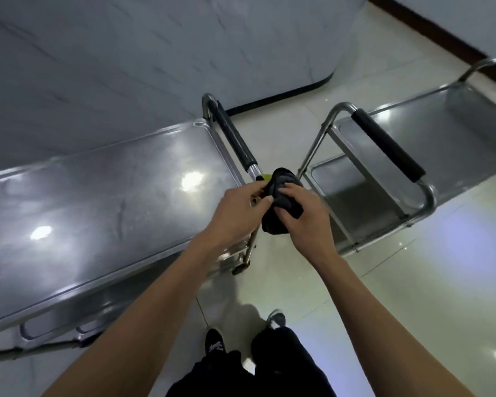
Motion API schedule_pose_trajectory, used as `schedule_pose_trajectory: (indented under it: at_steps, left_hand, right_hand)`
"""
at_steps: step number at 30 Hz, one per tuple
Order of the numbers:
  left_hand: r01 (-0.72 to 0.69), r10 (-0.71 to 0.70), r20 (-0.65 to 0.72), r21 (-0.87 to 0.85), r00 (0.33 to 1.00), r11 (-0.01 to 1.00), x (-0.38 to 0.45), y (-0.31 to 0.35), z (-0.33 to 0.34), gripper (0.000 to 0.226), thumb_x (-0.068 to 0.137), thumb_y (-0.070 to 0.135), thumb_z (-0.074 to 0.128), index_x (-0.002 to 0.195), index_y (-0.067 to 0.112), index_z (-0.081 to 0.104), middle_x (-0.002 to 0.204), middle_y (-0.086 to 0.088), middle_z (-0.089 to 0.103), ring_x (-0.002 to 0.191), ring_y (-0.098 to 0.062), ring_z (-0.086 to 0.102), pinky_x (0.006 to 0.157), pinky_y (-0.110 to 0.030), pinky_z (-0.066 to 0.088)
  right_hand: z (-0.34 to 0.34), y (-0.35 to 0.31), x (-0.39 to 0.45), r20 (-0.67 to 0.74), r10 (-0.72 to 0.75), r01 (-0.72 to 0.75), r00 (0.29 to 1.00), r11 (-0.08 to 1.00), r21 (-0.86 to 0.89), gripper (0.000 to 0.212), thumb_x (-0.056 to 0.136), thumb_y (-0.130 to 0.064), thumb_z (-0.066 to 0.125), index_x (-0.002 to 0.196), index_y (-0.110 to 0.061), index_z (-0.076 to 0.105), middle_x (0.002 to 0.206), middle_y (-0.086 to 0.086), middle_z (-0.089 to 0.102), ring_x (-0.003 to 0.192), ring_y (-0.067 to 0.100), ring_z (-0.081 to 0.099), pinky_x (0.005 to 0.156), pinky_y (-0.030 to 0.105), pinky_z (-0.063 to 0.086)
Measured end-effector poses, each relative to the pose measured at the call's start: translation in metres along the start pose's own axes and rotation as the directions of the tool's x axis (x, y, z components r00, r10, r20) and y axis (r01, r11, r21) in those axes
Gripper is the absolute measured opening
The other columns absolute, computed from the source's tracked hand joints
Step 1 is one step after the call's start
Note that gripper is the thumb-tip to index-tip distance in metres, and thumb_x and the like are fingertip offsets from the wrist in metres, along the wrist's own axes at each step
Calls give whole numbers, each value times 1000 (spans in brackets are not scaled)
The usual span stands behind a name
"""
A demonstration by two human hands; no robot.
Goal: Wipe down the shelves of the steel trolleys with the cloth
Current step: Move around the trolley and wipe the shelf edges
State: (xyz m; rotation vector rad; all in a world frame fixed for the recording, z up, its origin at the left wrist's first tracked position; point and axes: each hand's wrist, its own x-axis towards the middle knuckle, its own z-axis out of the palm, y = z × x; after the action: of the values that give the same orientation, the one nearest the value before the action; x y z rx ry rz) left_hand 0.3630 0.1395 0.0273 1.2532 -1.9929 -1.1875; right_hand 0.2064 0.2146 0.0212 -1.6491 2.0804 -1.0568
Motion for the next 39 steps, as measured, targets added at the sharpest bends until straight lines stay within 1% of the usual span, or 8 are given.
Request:
schedule_pose_trajectory:
  at_steps: [3,7,12,16,21,27,33,39]
  left_hand:
    - [11,-11,-55,-5,998,1000,37,-1,-2,43,93,32,64,136,32,60,118,16,68,102,4,61,88,-8,44]
    - [66,-62,-164,19,985,998,82,1,-7,48,95,27,63,142,33,55,114,18,67,101,1,61,91,-11,46]
    - [142,-135,-334,-3,933,990,129,-3,-30,48,96,22,62,142,34,54,110,20,65,100,2,62,89,-5,42]
    - [194,-191,-407,-34,893,980,157,-20,-53,45,95,19,62,138,33,59,112,21,67,102,1,64,92,-13,46]
    - [301,-297,-269,-26,916,953,178,-56,-45,49,97,12,55,142,32,55,125,6,67,106,-8,64,100,-31,52]
    - [274,-295,-313,-111,903,955,183,-79,-35,51,92,11,61,138,33,57,119,16,62,94,18,57,89,-15,48]
    - [252,-264,-282,-78,922,965,186,-84,-44,50,89,17,67,137,29,59,126,9,64,105,-7,62,96,-25,49]
    - [269,-245,-276,55,930,961,183,-88,-50,40,97,32,59,137,34,57,124,13,66,108,-8,62,96,-32,52]
  right_hand:
    - [7,8,45,31,-41,40,999,999,22,42,84,-18,74,125,-21,64,127,-4,63,118,16,52,104,25,36]
    - [20,10,112,96,-89,78,991,991,106,42,83,-13,73,124,-18,65,127,-1,63,118,18,51,102,18,31]
    - [45,0,182,156,-205,178,966,969,172,43,85,-14,72,127,-18,64,131,-2,61,122,17,49,104,15,29]
    - [75,-8,213,202,-224,188,954,965,184,43,88,-20,69,131,-19,61,137,-1,57,126,18,44,105,13,24]
    - [110,16,223,382,-137,119,914,990,70,45,95,-26,61,140,-21,54,149,1,45,134,24,36,117,34,28]
    - [119,28,218,346,-116,87,931,991,100,46,96,-34,57,141,-27,49,151,-3,42,134,18,37,115,37,33]
    - [114,28,221,340,-118,90,933,991,97,48,94,-36,60,141,-28,51,150,-4,44,134,17,38,114,36,33]
    - [108,30,226,387,-108,88,916,994,68,46,96,-36,55,141,-28,51,148,-4,47,135,17,40,113,42,36]
